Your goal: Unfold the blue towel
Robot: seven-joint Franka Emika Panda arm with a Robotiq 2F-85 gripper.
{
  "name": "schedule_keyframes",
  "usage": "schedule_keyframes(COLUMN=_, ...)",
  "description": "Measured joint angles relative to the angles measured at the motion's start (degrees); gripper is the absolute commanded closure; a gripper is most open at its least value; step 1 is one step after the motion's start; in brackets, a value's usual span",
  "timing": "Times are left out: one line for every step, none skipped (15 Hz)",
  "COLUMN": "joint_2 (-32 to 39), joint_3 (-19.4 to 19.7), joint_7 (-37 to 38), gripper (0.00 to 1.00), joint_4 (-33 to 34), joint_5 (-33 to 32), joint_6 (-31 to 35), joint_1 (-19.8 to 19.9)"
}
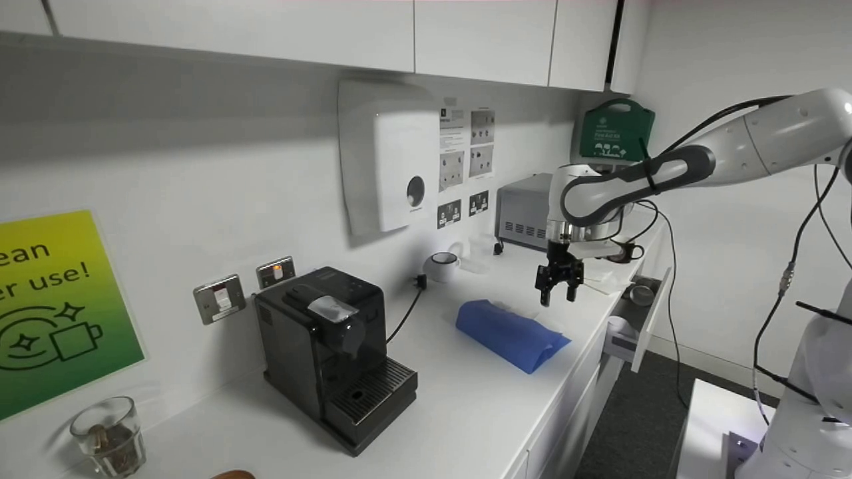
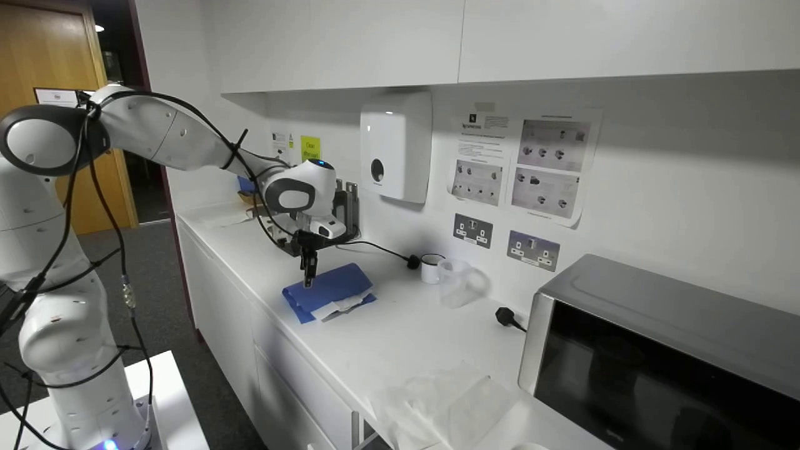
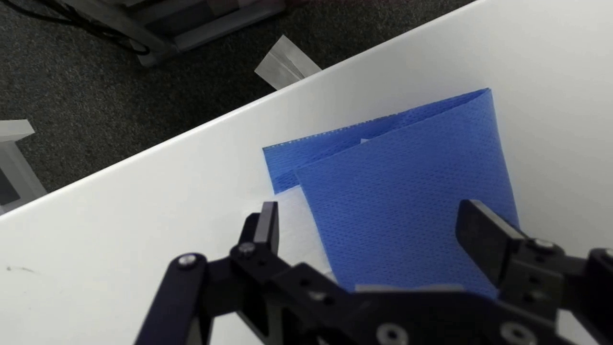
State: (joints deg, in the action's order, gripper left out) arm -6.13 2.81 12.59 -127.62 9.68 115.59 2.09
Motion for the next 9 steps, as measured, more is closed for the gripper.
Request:
schedule_keyframes(joint_2=0.05, joint_3=-0.44, joint_7=0.06, gripper=0.00, joint_4=0.02, joint_5=-0.53, joint_6=0.00, joint_1=-0.03)
schedule_keyframes(joint_2=0.24, joint_3=-0.83, joint_7=0.08, gripper=0.00, joint_4=0.08, joint_5=-0.95, joint_6=0.00, joint_1=-0.10)
schedule_keyframes(joint_2=0.62, joint_3=-1.07, joint_7=0.06, gripper=0.00, joint_4=0.19, joint_5=-1.09, joint_6=0.00, joint_1=-0.27)
schedule_keyframes(joint_2=1.18, joint_3=-1.17, joint_7=-0.02, gripper=0.00, joint_4=0.37, joint_5=-1.10, joint_6=0.00, joint_1=-0.46)
schedule_keyframes(joint_2=1.84, joint_3=-1.18, joint_7=-0.13, gripper=0.00, joint_4=0.59, joint_5=-1.10, joint_6=0.01, joint_1=-0.57)
schedule_keyframes(joint_2=2.57, joint_3=-1.18, joint_7=-0.19, gripper=0.00, joint_4=0.86, joint_5=-1.10, joint_6=0.01, joint_1=-0.56)
schedule_keyframes(joint_2=3.24, joint_3=-1.16, joint_7=-0.19, gripper=0.00, joint_4=1.02, joint_5=-1.10, joint_6=0.01, joint_1=-0.54)
schedule_keyframes(joint_2=3.83, joint_3=-1.08, joint_7=-0.19, gripper=0.00, joint_4=1.16, joint_5=-1.10, joint_6=0.02, joint_1=-0.50)
schedule_keyframes(joint_2=4.39, joint_3=-0.90, joint_7=-0.19, gripper=0.00, joint_4=1.18, joint_5=-1.10, joint_6=0.02, joint_1=-0.46)
